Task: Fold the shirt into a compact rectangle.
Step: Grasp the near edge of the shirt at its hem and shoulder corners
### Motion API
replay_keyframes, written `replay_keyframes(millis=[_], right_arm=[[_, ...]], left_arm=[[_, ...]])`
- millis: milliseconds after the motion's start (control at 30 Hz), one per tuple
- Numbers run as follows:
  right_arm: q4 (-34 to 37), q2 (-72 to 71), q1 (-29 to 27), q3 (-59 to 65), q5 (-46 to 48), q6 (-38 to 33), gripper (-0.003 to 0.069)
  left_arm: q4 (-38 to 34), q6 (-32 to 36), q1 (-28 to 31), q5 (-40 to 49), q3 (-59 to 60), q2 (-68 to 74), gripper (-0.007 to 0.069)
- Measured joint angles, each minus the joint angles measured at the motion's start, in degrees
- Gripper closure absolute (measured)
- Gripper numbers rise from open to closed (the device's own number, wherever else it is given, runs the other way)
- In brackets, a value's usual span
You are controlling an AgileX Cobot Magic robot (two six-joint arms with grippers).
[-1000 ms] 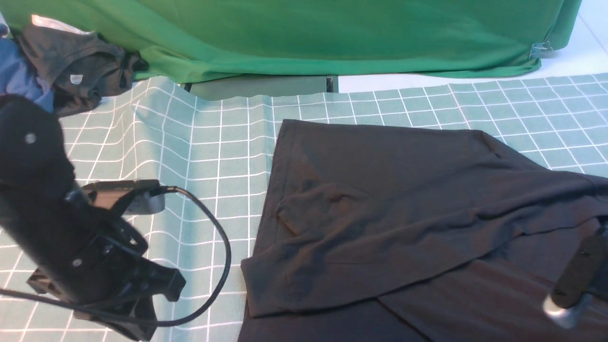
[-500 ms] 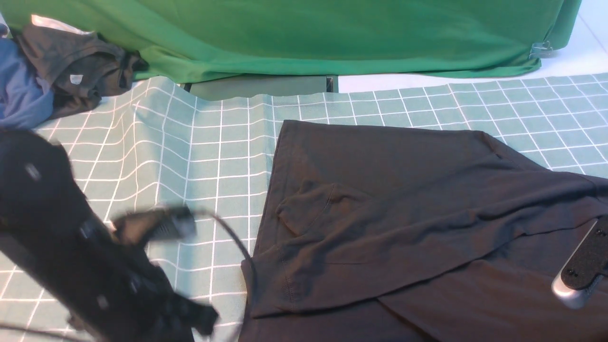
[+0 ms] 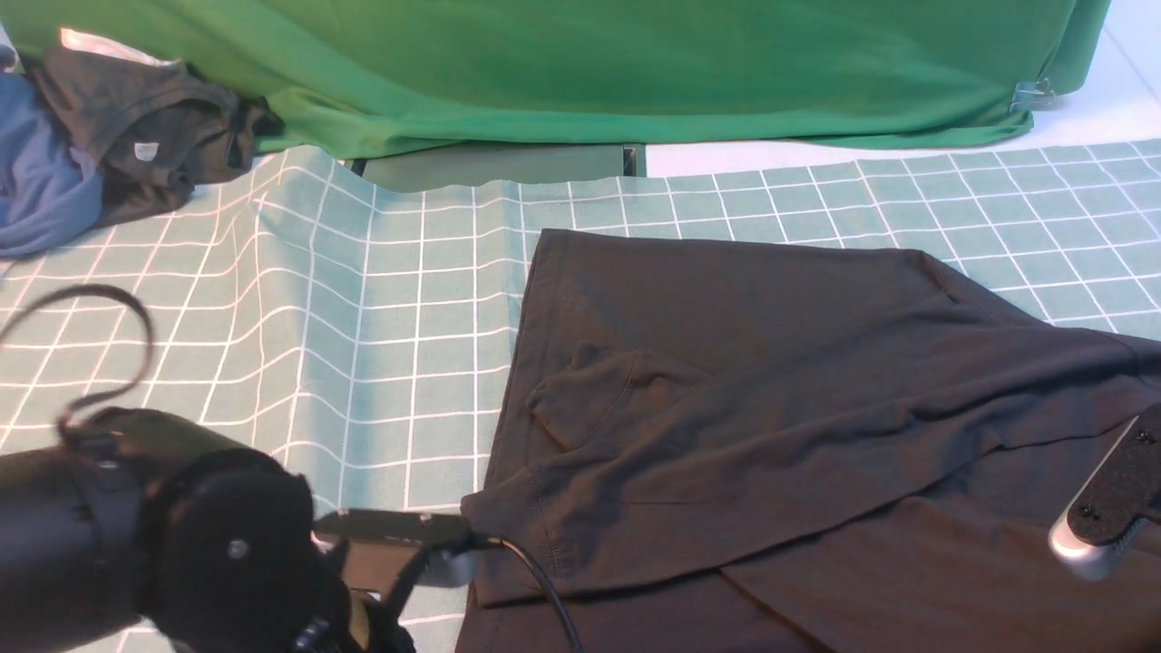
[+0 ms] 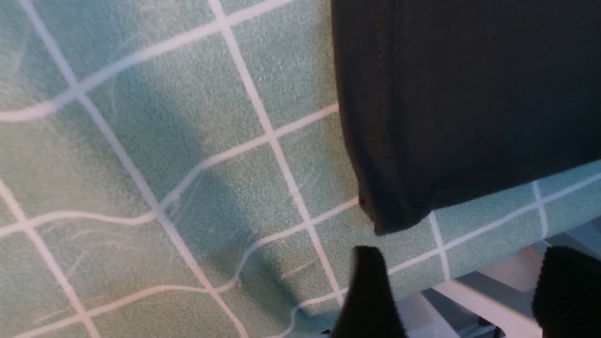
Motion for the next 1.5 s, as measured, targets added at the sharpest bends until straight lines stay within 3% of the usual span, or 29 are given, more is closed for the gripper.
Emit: replay_keyframes(millis=[133,267,667,1000,1200,1500], right_arm=[[0.00,0.00,0.00,0.00,-0.03,0.02,0.0615],[0.05,0.00,0.00,0.00,-0.27,0.02,0.0615],[0.05,0.00,0.00,0.00,-0.29,0.07,0.0615],[0.10,0.00,0.00,0.00,-0.47,0.23,0.0615],[0.15,0.00,0.00,0.00,-0.47,0.28,0.0615],[0.28,0.00,0.00,-0.09,-0.22,1.06,0.0615]], left_arm=[[-0.57,-0.05,0.00,-1.21,1.73,4.54,0.0128],[-3.04,0.00,0.00,-3.68,1.97,8.22,0.0142],[-7.02,3.09,0.00,-6.38,1.09,10.87,0.0355],[-3.94,3.23,0.00,-5.66,-2.88,11.30,0.0416],[-3.78,4.40,0.00,-5.44,-2.88,11.47,0.0594],[-3.55,4.72,1.96,-2.78,-3.72,4.32,0.0610]])
